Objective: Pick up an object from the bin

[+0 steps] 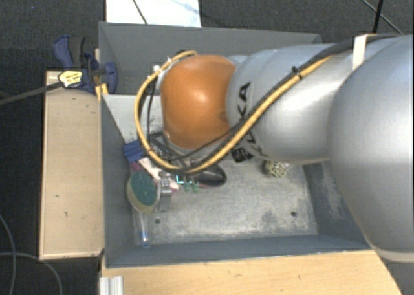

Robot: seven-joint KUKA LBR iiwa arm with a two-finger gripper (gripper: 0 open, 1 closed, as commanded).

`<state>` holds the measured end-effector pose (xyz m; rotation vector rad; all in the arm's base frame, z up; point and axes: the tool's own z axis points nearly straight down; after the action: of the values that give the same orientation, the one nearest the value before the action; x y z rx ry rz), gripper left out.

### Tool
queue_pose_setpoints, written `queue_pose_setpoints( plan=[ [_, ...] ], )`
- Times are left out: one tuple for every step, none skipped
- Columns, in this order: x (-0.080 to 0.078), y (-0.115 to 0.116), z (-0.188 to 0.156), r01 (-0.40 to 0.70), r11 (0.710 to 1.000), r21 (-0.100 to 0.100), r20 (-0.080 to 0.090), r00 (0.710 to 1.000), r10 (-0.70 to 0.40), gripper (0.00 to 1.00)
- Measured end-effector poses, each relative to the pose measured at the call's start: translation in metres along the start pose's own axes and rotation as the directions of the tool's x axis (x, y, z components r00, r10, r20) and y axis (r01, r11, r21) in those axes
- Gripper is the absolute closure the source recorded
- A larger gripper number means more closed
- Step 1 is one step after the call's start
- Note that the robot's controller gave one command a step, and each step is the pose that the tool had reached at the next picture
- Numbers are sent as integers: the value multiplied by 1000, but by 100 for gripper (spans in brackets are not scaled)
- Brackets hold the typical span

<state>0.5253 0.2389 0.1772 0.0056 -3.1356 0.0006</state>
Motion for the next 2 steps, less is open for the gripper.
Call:
queue_pose_setpoints(
  plan=[
    [-31, -64, 97, 120, 993, 1, 3, 993, -120, 0],
    [-30, -62, 94, 118, 993, 2, -2, 993, -118, 100]
  ],
)
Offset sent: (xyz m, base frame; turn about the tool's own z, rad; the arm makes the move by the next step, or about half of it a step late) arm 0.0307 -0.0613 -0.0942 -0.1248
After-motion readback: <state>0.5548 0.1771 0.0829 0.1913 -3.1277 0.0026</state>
